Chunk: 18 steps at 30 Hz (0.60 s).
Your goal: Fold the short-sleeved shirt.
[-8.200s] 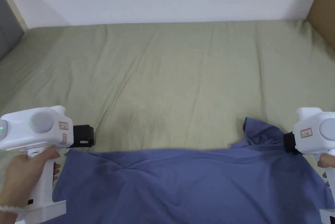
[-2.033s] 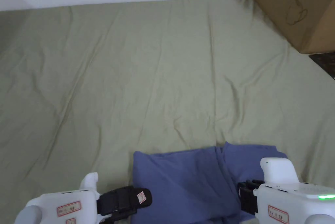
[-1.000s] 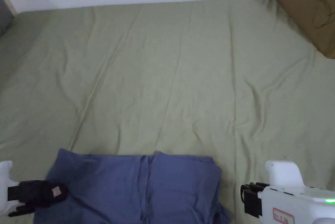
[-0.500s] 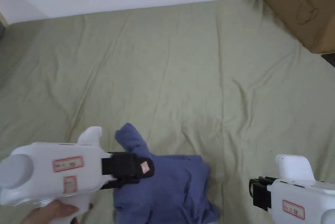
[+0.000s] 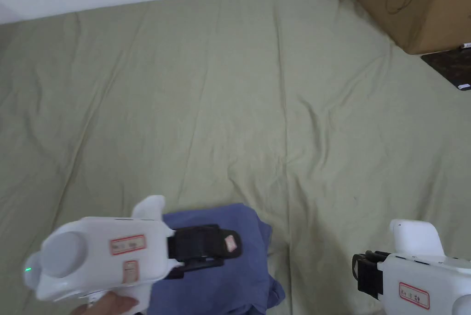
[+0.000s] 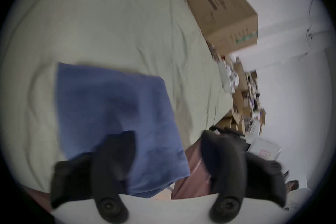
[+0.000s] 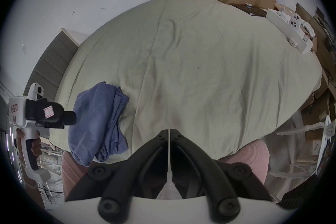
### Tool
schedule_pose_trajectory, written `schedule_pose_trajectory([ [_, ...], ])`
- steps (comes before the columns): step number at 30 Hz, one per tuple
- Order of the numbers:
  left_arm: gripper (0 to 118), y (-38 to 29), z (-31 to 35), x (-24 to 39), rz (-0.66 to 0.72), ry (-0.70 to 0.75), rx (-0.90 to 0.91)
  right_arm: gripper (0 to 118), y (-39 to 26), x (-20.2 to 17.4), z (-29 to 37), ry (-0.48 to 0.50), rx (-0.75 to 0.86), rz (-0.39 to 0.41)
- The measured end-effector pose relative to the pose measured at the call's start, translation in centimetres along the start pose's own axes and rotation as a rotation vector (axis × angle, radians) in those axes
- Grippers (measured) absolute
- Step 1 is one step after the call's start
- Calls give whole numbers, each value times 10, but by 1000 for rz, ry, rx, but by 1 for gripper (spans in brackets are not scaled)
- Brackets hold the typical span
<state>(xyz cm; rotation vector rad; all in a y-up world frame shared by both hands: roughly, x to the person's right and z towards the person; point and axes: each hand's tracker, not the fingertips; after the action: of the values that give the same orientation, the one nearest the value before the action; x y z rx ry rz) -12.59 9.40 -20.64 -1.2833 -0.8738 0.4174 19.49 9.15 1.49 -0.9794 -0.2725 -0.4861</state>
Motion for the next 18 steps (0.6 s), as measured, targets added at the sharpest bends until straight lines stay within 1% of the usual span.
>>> schedule_pose_trajectory([
  [2,16,4,18,-13,22,68,49,1,1,-2,-2,8,2,-5],
  [3,7,3,22,-19,21,123,73,1,2,-4,-4,14,2,-4],
  [4,6,2,24,-25,-1,180,88,1,2,-6,-6,18,1,0],
  [5,6,1,23,-29,-11,210,64,1,3,-9,-7,20,-2,5],
  [6,6,-2,17,-26,-33,184,26,1,3,-11,-9,23,-5,12],
  [9,3,-17,-11,-29,-13,57,-63,1,4,-16,-13,34,-12,24],
  [10,2,-21,-23,-29,-24,36,-91,1,4,-18,-13,35,-13,26],
  [12,0,-31,-50,-17,-48,47,-145,1,4,-18,-12,39,-13,27],
  [15,0,-44,-86,3,-97,72,-196,1,4,-18,-11,39,-14,28],
  [18,0,-49,-107,17,-128,25,-243,1,3,-15,-8,29,-14,28],
])
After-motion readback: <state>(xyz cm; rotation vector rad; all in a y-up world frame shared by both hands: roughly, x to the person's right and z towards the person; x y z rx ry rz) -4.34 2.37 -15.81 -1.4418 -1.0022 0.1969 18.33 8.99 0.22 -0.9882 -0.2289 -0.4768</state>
